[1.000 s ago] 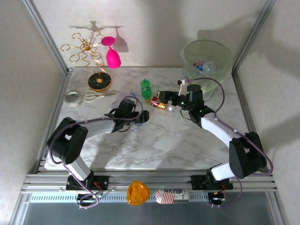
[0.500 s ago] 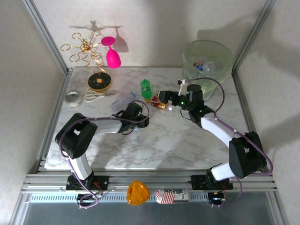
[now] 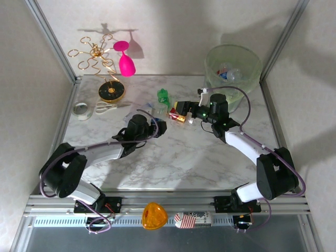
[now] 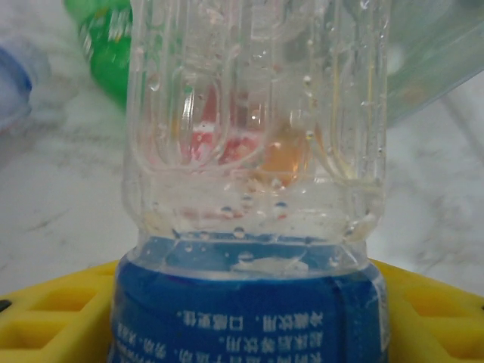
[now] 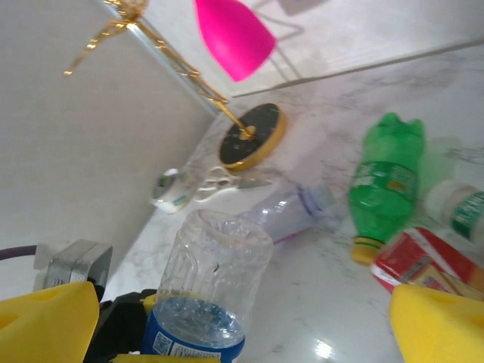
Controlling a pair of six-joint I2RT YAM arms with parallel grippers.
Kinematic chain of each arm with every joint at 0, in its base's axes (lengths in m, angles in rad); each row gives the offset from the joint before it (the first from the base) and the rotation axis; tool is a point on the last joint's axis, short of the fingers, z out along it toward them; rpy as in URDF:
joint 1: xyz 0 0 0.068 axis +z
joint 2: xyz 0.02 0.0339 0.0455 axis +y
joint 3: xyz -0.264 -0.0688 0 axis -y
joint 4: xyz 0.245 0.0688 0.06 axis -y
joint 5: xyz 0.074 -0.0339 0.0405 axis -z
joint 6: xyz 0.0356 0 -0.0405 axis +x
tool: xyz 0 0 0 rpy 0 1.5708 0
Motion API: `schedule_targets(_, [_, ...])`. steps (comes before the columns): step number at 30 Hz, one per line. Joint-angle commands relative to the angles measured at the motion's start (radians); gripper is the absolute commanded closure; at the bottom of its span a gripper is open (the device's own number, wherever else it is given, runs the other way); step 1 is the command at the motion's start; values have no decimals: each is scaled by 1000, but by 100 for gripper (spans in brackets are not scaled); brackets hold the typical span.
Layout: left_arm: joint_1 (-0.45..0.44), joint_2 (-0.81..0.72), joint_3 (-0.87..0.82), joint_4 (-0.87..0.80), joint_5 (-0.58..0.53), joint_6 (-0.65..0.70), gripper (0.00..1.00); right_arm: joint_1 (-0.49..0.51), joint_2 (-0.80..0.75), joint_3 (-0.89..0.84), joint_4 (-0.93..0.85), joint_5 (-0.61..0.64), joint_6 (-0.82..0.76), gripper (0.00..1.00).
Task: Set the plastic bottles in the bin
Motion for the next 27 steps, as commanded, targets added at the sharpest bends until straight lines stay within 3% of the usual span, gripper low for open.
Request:
schedule_targets(1, [-20,-43,-41,203,40,-25,47,8,10,-16,134,-150,54,1])
schedule_targets(6, [-49,-55,-50,284,92,-15,48,14,42,-25,221,-216,111,1])
schedule_targets(15, [-96,-50,-27,286,115,6,47,56,100,-11,250,-245,124,5])
schedule_targets(19, [-105,-42,-16,268,115,13,47,64,118,-3,258,-258,132,12])
schedule_targets(27, [-116,-48,-16,258,108,21,45,65,133,1,257,-258,133,36])
